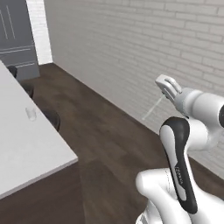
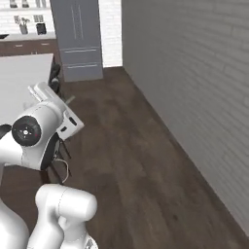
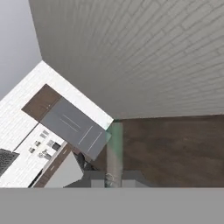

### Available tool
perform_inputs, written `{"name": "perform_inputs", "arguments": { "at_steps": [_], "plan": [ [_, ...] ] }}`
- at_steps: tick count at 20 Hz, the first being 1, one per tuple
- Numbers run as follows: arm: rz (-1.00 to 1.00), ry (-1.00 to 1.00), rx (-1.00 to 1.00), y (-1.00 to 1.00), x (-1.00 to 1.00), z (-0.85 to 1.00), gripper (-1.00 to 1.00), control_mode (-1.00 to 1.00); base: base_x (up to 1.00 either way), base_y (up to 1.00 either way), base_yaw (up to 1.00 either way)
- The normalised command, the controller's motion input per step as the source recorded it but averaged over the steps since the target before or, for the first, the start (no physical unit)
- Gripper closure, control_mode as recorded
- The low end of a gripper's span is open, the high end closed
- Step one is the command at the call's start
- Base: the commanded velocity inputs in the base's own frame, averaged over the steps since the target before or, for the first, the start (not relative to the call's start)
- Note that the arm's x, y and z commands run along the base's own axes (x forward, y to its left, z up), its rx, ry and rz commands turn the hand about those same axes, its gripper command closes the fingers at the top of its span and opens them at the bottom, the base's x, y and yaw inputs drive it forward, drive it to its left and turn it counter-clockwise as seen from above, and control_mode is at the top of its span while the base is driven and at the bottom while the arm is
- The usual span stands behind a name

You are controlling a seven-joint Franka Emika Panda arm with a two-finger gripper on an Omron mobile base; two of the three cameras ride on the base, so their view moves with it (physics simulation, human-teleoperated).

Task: Take a straw from the drawer in front and place it inside the glass cup on the dining counter.

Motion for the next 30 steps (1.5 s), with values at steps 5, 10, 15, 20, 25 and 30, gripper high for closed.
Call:
{"name": "perform_inputs", "arguments": {
  "at_steps": [5, 10, 15, 20, 25, 30],
  "plan": [
    [0.0, 0.0, 0.0, 0.0, 0.0, 0.0, 1.0, 1.0, 0.91, -0.46, 0.46],
    [0.0, 0.0, 0.0, 0.0, 0.0, 0.0, 1.0, 1.0, 0.9, -0.45, 0.52],
    [0.0, 0.0, 0.0, 0.0, 0.0, 0.0, 1.0, 1.0, 0.85, -0.47, 0.52],
    [0.0, 0.0, 0.0, 0.0, 0.0, 0.0, 1.0, 1.0, 0.84, -0.43, 0.56],
    [0.0, 0.0, 0.0, 0.0, 0.0, 0.0, 1.0, 1.0, 0.81, -0.4, 0.6],
    [0.0, 0.0, 0.0, 0.0, 0.0, 0.0, 1.0, 1.0, 0.69, -0.35, 0.65]
  ]
}}
